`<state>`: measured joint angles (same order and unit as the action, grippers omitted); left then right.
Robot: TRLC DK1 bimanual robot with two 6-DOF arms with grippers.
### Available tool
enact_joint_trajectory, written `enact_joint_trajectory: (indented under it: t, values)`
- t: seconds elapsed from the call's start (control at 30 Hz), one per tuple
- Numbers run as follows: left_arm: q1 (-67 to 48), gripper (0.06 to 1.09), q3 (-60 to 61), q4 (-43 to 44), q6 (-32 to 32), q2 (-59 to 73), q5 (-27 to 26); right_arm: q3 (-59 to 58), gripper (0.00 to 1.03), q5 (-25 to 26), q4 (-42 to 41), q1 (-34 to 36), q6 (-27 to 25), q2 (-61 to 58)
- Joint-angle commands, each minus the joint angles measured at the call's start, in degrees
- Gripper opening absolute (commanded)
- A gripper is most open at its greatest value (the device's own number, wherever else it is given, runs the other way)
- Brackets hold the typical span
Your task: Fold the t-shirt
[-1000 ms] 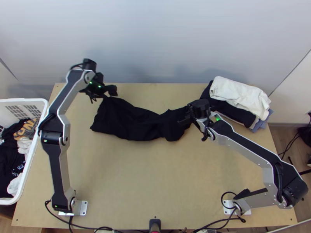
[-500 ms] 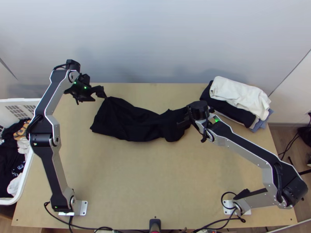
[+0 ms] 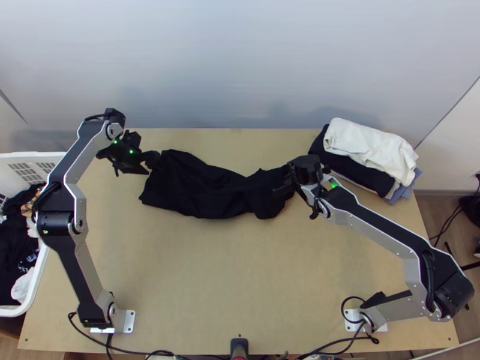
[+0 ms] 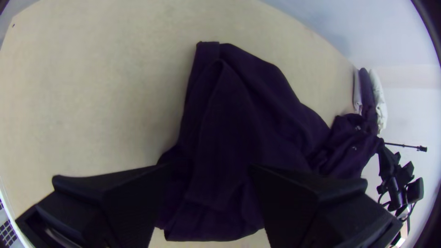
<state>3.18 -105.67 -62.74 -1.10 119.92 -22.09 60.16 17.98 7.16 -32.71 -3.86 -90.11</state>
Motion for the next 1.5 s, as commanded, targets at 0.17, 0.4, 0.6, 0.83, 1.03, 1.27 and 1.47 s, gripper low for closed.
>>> enact_joint_trajectory:
  t: [0.17, 0.4, 0.6, 0.83, 1.03, 1.27, 1.47]
  values:
    - [0.25, 0.77, 3.89, 2.54, -0.57, -1.35, -0.41, 0.66, 0.03, 0.04, 0.05, 0.01, -0.01, -0.33]
    - [0.25, 0.77, 3.63, 4.21, 0.05, -0.39, -0.77, -0.04, 0.03, 0.13, 0.05, 0.28, -0.01, 0.19]
    - [0.25, 0.71, 3.45, 5.08, 0.22, -0.12, -0.85, -0.04, 0.03, 0.13, 0.05, 0.45, -0.1, 0.19]
    - [0.95, 0.1, 3.98, 6.4, 0.22, -0.04, -4.98, 0.04, 0.03, 0.22, 0.05, 0.72, -0.27, 0.19]
    - [2.36, 0.1, 3.98, 6.75, 1.72, -0.74, -5.07, 2.07, 0.03, 0.22, 0.49, 4.58, -0.36, 1.16]
    - [7.1, 0.1, 0.9, 6.05, 6.99, -8.03, -4.98, 14.02, 0.03, 0.74, 19.91, 12.41, 4.39, 0.02]
    - [8.6, 0.1, -2.0, 4.29, 9.54, -15.94, -4.54, 16.83, 0.03, 1.09, 30.28, 15.04, 7.02, 3.53]
